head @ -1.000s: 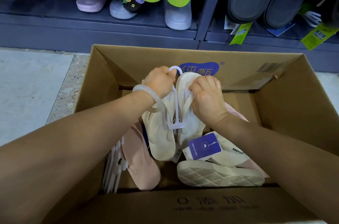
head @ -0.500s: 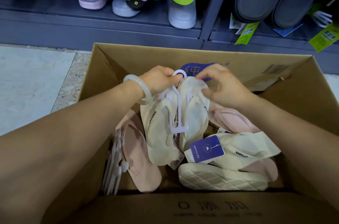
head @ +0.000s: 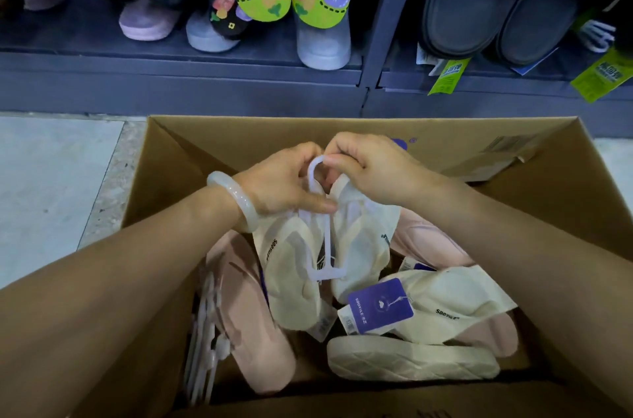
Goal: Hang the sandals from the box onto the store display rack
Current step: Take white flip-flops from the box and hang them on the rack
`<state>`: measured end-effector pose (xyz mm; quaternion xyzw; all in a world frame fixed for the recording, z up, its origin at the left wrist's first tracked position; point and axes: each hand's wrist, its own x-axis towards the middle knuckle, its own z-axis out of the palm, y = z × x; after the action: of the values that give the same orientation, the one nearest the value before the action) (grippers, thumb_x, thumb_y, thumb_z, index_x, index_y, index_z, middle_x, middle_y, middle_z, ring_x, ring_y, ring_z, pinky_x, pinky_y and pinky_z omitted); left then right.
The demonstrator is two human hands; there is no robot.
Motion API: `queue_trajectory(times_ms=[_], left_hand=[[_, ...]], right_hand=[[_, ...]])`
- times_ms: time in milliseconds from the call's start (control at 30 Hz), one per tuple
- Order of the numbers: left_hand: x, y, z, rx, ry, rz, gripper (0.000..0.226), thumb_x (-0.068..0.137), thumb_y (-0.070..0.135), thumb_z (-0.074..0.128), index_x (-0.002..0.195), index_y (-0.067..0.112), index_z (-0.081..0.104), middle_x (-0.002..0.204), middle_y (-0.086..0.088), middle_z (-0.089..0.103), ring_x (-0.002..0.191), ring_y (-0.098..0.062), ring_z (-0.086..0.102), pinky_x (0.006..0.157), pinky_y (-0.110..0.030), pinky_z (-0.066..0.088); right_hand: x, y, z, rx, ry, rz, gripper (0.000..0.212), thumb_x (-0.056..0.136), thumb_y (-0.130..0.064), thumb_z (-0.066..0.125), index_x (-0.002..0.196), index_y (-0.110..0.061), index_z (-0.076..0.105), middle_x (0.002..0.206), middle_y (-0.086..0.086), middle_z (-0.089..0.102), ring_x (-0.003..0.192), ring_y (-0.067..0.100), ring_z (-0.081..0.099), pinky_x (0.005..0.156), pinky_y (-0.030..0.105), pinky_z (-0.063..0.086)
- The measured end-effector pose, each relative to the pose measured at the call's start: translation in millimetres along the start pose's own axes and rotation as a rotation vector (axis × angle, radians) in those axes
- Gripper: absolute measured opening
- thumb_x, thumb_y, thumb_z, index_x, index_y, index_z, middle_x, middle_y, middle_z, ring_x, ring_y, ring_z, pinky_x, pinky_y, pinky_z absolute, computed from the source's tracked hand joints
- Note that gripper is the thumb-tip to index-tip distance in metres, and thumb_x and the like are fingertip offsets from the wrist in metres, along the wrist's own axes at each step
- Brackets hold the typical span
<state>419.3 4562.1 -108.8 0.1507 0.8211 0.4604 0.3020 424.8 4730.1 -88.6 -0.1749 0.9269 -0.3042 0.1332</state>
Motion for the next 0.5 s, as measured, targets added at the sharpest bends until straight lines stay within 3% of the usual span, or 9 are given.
queue_trajectory(times_ms=[100, 200, 367, 500], left_hand=[[-7, 38, -14, 0.092, -0.035, -0.022, 0.026, 0.071, 0.021, 0.079, 0.090, 0.018, 0.062, 0.085, 0.008, 0.064, 0.077, -0.002, 0.059, 0.070, -0.017, 0.047], [-18, 91, -43, 0.098, -0.103, -0.051, 0.018, 0.072, 0.019, 0.079, 0.082, 0.015, 0.065, 0.074, 0.010, 0.062, 0.063, 0.006, 0.056, 0.064, -0.008, 0.045], [-47, 191, -100, 0.171, -0.185, -0.054, 0.020, 0.074, 0.026, 0.077, 0.065, 0.029, 0.059, 0.070, 0.016, 0.058, 0.068, 0.003, 0.053, 0.059, -0.003, 0.039], [-97, 275, -151, 0.176, -0.168, 0.041, 0.013, 0.075, 0.026, 0.076, 0.073, 0.021, 0.064, 0.081, 0.005, 0.064, 0.080, -0.006, 0.057, 0.074, -0.018, 0.043]], right_hand=[[-3, -26, -24, -0.043, 0.047, -0.021, 0.018, 0.097, -0.023, 0.042, 0.087, -0.019, 0.057, 0.085, -0.006, 0.068, 0.088, 0.018, 0.060, 0.081, 0.038, 0.048], [-6, -53, -69, -0.068, 0.116, -0.028, 0.023, 0.098, -0.020, 0.040, 0.098, -0.008, 0.059, 0.095, 0.006, 0.070, 0.094, 0.027, 0.061, 0.078, 0.033, 0.042], [-12, -120, -162, -0.072, 0.110, -0.063, 0.023, 0.098, -0.015, 0.039, 0.096, -0.001, 0.057, 0.094, 0.011, 0.066, 0.092, 0.028, 0.057, 0.068, 0.028, 0.032], [-22, -202, -250, -0.072, 0.037, -0.083, 0.022, 0.098, -0.018, 0.041, 0.089, -0.005, 0.057, 0.094, 0.012, 0.068, 0.092, 0.029, 0.060, 0.081, 0.038, 0.044]])
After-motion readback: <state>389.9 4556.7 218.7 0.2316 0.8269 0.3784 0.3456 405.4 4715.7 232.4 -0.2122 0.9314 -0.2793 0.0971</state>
